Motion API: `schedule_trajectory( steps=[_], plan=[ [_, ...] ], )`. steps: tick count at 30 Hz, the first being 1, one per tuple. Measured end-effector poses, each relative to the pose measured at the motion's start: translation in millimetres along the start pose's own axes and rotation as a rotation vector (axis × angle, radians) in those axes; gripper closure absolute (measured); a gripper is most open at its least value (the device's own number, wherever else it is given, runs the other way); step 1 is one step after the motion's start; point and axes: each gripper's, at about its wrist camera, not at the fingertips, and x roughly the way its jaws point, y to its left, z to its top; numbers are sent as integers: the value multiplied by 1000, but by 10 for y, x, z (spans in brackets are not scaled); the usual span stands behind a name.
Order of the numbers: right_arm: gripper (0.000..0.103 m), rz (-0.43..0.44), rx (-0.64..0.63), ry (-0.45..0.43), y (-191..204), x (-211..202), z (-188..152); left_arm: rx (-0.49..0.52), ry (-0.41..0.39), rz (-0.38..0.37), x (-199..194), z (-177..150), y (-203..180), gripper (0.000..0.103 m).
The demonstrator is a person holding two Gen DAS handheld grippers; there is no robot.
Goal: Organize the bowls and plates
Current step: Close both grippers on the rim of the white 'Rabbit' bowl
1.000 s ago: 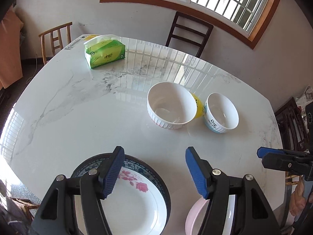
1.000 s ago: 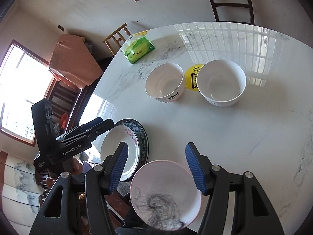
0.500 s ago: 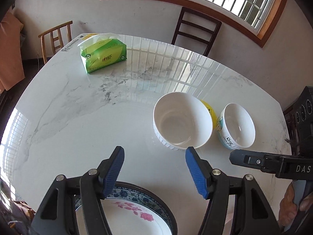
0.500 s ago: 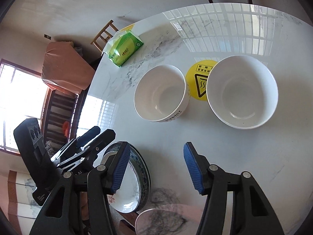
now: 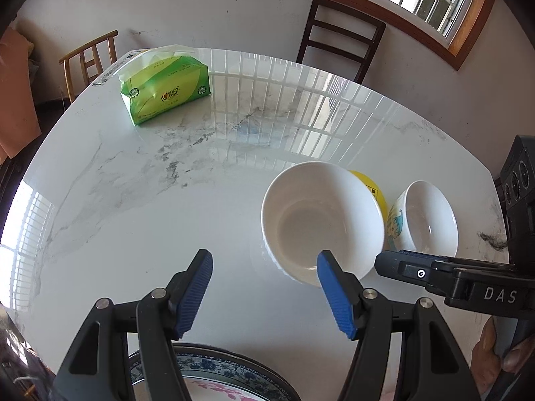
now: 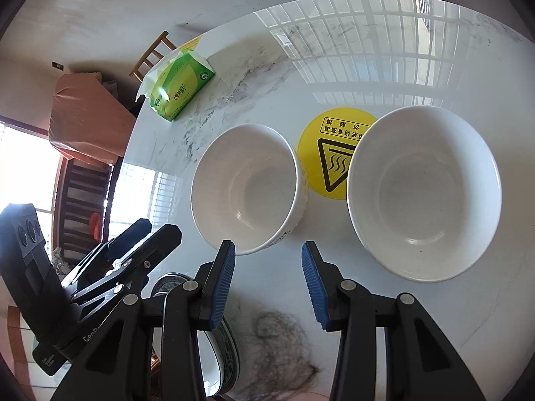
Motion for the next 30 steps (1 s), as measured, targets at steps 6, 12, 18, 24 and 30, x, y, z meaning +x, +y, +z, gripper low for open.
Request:
schedule_trajectory(
  steps=[6, 12, 18, 24, 30],
  plan=[
    [63, -8, 10, 16, -40, 151, 107, -24, 32, 2, 199, 49, 32, 36],
    [64, -41, -10, 30, -6, 303, 180, -104, 92, -26, 448, 70, 108, 77],
    [82, -99, -68, 44, 35, 445, 218, -90, 127, 22, 515, 36, 16, 89],
    [87, -89, -89, 27, -2, 350, 141, -61, 66, 43, 172, -141, -93, 88],
    [87, -71, -152, -3, 141, 5, -84, -36, -13, 35, -357, -343, -255, 88]
  ],
)
